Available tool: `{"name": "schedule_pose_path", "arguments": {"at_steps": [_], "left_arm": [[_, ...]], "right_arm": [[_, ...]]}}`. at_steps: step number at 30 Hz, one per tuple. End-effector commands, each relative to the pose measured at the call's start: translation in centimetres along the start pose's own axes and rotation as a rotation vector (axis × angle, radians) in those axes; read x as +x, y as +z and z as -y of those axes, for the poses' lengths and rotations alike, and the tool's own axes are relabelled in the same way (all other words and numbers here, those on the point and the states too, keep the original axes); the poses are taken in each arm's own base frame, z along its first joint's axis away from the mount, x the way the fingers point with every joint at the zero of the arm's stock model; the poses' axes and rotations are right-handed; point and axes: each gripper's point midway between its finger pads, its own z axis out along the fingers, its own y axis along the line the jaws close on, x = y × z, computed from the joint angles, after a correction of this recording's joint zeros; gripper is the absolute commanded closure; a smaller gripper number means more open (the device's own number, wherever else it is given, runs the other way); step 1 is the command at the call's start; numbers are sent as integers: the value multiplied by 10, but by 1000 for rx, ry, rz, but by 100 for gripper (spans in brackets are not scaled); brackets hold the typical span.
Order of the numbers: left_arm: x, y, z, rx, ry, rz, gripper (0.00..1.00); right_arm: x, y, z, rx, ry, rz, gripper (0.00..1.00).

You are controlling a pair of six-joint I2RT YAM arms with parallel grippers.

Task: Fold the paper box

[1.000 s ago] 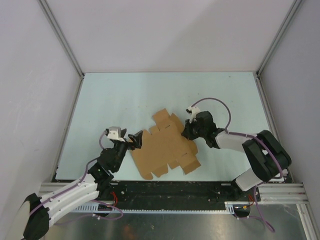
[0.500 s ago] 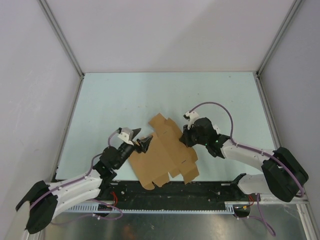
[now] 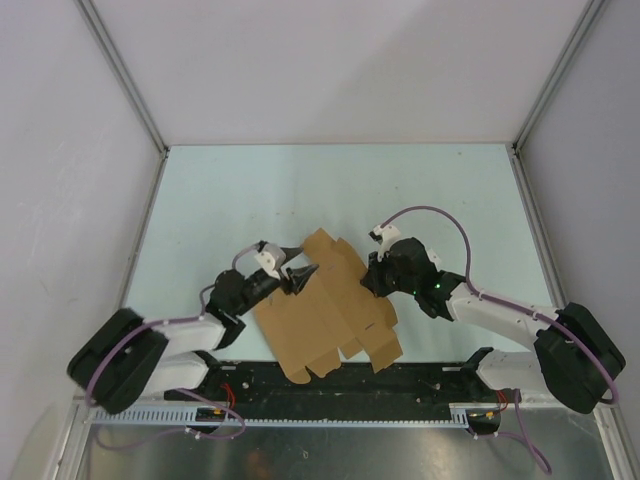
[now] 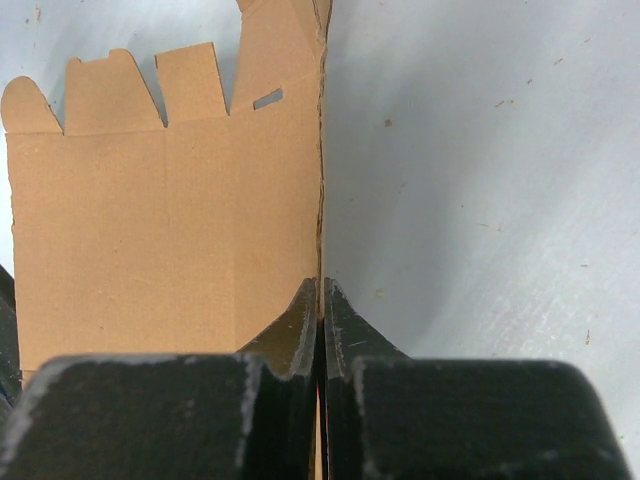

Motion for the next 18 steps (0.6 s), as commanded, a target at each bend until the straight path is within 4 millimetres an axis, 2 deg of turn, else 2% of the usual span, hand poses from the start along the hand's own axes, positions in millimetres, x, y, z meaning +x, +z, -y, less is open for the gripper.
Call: {"name": "schedule_pose_path", "arguments": {"at_steps": [1, 4, 5, 8, 11, 15, 18], "left_arm": [[-34, 28, 5, 140, 29, 130, 41], [-42, 37, 9, 217, -8, 156, 45], [-35, 39, 12, 246, -25, 140, 46], [-32, 47, 9, 245, -40, 133, 46], [-34, 57, 0, 211, -60, 138, 46], [-34, 69, -28, 86, -136, 145, 48], [-39, 77, -39, 43, -168, 161, 53]], "right_arm": [[-7, -1, -5, -22, -26, 25, 100], [-6, -1, -6, -31, -38, 21, 100], [-7, -2, -6, -31, -39, 24, 100], [-7, -3, -5, -26, -47, 24, 100], [-4, -3, -6, -33, -55, 14, 100], [-4, -4, -8, -35, -63, 13, 100], [-4, -5, -8, -38, -66, 13, 100]]}}
